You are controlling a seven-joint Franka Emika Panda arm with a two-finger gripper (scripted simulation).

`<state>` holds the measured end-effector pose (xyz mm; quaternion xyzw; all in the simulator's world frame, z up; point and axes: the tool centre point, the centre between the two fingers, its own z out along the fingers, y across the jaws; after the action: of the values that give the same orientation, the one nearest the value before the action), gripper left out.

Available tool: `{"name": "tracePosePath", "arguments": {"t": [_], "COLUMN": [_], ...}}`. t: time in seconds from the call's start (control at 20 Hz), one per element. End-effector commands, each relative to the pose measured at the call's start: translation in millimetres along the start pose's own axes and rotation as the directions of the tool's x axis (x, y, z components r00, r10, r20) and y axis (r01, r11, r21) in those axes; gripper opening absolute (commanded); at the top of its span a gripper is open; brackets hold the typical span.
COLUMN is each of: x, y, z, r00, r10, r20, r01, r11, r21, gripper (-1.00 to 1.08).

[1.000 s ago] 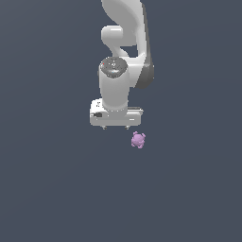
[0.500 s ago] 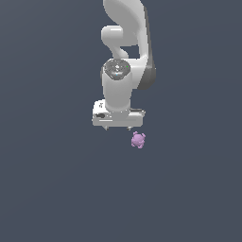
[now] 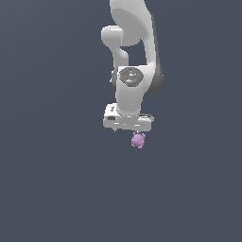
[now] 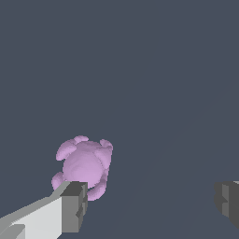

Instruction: Pick up the object and move it to a goal position.

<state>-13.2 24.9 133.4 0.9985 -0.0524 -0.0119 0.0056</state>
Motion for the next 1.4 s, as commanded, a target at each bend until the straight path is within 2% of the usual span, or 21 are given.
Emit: {"name": "tracePosePath", "arguments": {"t": [0.0, 0.3, 0.6, 1.05, 1.35], "x": [-3, -10, -15, -17, -17], "y": [-15, -43, -60, -65, -66], "z": [9, 28, 39, 44, 64], "r00": [0.999, 0.993, 0.987, 0.985, 0.984], "r10": [0.037, 0.115, 0.161, 0.173, 0.175], "r20": [-0.005, -0.014, -0.019, -0.02, -0.02], "r01": [-0.037, -0.115, -0.161, -0.173, -0.174], "r11": [0.999, 0.993, 0.987, 0.985, 0.985], "r21": [0.003, 0.01, 0.015, 0.016, 0.016], "gripper": [1.0, 1.0, 1.0, 1.0, 1.0]}}
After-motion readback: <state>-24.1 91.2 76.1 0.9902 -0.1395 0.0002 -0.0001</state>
